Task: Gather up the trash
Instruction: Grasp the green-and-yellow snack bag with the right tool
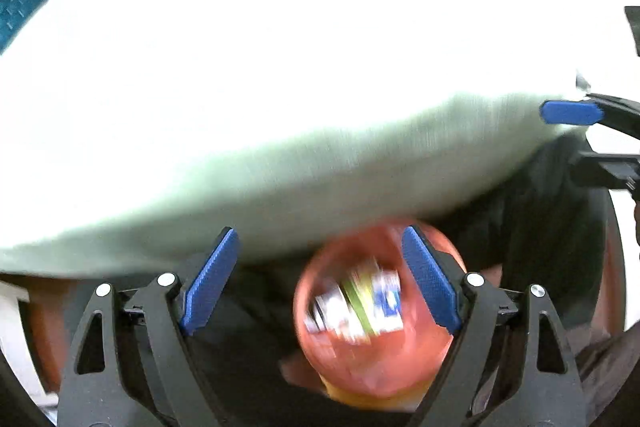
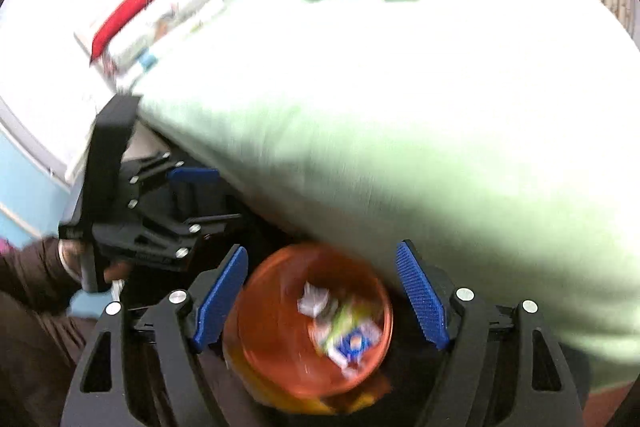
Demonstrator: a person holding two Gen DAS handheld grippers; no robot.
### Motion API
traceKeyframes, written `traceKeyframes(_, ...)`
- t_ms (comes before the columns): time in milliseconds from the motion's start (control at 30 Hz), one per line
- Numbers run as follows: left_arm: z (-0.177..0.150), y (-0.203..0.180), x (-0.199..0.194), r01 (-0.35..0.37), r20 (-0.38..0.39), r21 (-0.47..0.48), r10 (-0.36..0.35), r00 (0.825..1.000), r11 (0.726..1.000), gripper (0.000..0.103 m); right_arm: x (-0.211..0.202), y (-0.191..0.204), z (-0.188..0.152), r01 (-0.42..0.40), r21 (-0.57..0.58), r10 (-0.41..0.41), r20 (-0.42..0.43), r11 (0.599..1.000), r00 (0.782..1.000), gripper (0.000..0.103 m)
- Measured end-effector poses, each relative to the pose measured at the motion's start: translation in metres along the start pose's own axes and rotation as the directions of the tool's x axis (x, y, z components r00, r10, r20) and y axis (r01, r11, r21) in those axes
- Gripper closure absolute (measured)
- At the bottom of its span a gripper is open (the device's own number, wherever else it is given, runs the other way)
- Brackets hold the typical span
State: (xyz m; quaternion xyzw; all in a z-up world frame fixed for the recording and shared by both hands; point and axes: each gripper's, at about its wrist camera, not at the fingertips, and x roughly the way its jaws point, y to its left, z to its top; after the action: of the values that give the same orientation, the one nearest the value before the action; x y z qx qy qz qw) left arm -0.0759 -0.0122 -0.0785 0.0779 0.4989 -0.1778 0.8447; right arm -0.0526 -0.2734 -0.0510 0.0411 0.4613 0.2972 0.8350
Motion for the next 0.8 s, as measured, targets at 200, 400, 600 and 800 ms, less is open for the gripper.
traceKeyframes(200,0.043,0.024,-0.024,-0.070,0.203,-0.046,0.078,0.976,0.996,0.017,-0.007,-0.022,0.064,-0.014,0.107,-0.006,0.181,0.994,0.983,0.025)
traceKeyframes(400,0.075,0.038,-0.003,-0.089,0.299,-0.105,0.116,0.947,0.991,0.017,0.004,-0.034,0.137,0.039,0.158,-0.086,0.303,0.987,0.949,0.020)
traceKeyframes(600,0.098,0.064,0.019,-0.158,0.352,-0.127,0.194,0.916,0.979,0.017,0.052,-0.048,0.207,0.129,0.196,-0.187,0.312,0.972,0.931,0.019)
traceKeyframes(800,0.098,0.083,0.027,-0.111,0.362,-0.182,0.172,0.916,0.977,0.017,0.113,-0.048,0.251,0.242,0.189,-0.287,0.266,0.952,0.920,0.019)
